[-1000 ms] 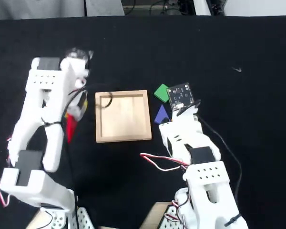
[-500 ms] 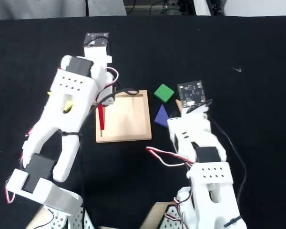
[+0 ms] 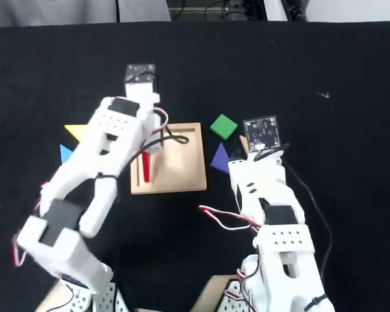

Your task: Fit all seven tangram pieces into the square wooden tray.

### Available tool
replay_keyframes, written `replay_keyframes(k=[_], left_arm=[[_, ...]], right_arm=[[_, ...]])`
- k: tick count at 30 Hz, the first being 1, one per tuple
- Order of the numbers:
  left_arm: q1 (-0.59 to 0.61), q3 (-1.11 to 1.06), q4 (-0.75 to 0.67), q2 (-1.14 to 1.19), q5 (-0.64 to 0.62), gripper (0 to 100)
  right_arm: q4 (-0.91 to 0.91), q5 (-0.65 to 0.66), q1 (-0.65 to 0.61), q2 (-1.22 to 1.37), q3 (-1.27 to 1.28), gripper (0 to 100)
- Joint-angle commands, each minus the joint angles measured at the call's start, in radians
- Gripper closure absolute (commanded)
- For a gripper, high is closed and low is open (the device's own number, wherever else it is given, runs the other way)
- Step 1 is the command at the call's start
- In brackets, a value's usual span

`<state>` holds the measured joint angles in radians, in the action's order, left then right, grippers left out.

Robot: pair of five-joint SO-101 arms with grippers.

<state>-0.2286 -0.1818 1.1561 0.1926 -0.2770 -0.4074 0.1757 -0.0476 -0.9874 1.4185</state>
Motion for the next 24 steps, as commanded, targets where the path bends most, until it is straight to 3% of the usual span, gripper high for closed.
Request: replay_keyframes(k=[1,24], left_arm=[[0.050,0.104,-0.003,0.077,-0.012,96],[0.119,0.117,0.020,0.106,-0.014,96]], right_arm=[[0.023,0.005,0.012,-0.024,-0.002,87.7],[0.023,0.005,0.011,-0.024,-0.002,87.7]])
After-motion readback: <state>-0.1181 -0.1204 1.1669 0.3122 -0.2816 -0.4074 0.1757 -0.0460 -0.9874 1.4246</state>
